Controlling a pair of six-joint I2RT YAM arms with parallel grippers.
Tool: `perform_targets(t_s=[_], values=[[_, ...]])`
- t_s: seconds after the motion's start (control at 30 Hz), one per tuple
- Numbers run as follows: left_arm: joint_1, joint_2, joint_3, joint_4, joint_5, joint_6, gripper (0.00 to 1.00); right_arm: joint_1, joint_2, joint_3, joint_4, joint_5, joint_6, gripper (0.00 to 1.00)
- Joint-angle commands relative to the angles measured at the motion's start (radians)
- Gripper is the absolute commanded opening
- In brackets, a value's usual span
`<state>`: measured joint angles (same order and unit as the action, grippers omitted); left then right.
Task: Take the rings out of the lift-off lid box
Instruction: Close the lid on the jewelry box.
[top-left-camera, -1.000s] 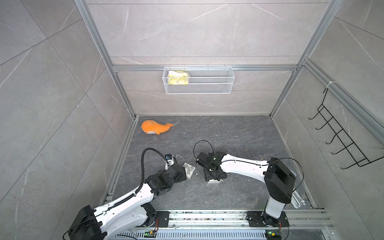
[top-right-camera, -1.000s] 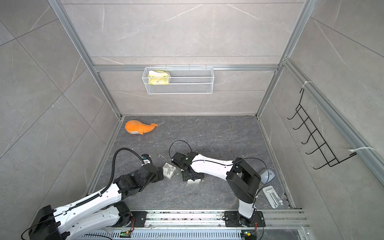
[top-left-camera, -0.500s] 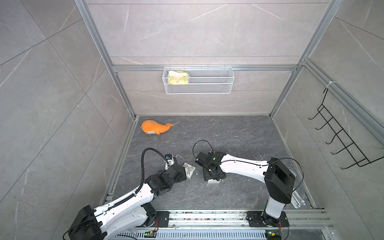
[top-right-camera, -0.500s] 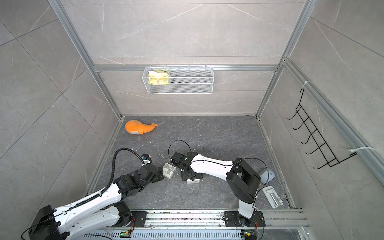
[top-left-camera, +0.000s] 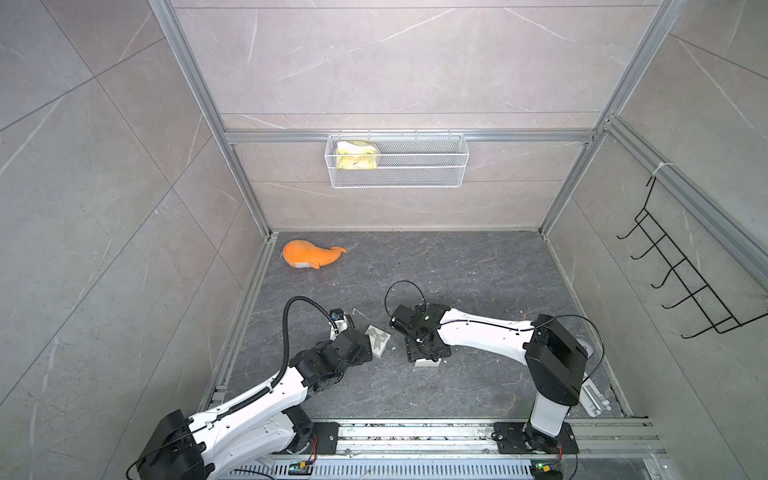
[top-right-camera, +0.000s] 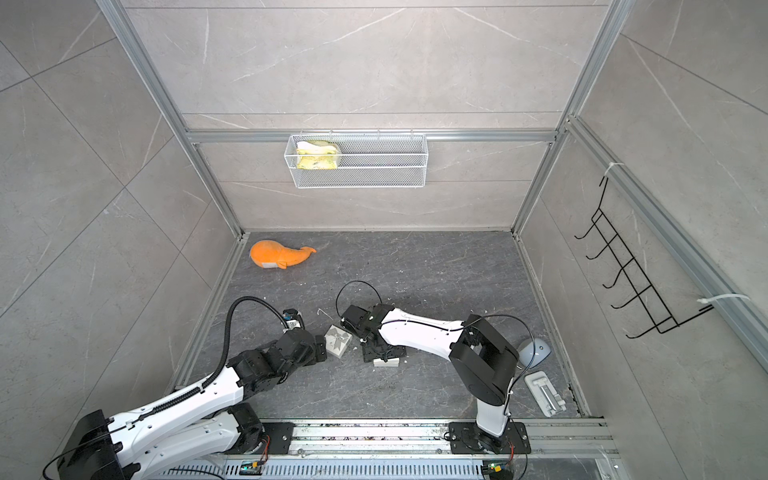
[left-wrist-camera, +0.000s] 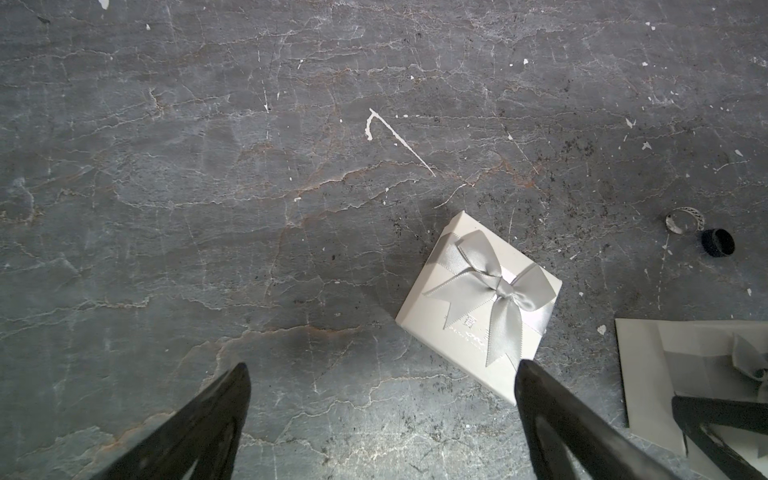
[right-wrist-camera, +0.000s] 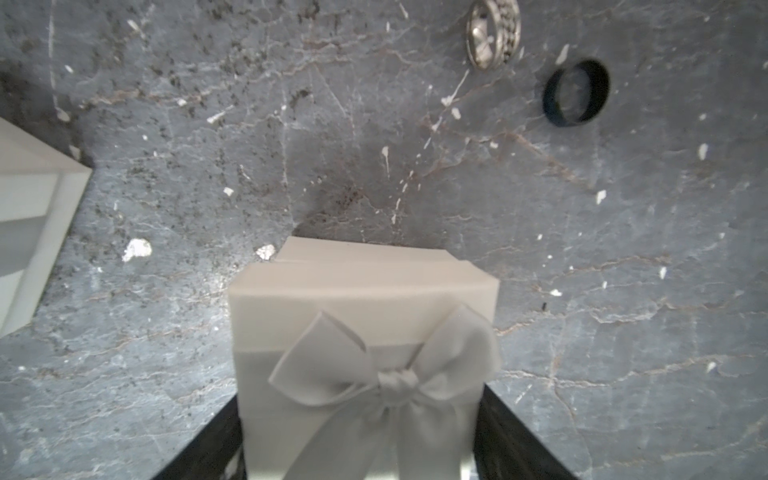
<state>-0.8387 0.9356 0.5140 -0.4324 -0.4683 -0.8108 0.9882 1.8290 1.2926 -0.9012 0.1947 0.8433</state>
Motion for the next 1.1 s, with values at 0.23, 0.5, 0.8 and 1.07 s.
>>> perform_targets(t_s=[0.23, 0.5, 0.8, 1.07], values=[[0.006, 0.009, 0.001, 0.021, -0.007, -0.008, 1.0, 0.006, 0.007, 0.027, -0.025, 0.025, 0.051, 0.76], [0.006, 0.003, -0.004, 0.02, 0.016, -0.008, 1.0, 0.006, 0.009, 0.027, -0.029, 0.018, 0.059, 0.77], [0.007, 0.004, -0.002, 0.02, 0.017, -0.007, 1.0, 0.009, 0.008, 0.028, -0.03, 0.007, 0.063, 0.78], [0.007, 0.003, 0.0, 0.018, 0.021, -0.005, 1.0, 0.015, 0.021, 0.044, -0.043, 0.017, 0.054, 0.8]])
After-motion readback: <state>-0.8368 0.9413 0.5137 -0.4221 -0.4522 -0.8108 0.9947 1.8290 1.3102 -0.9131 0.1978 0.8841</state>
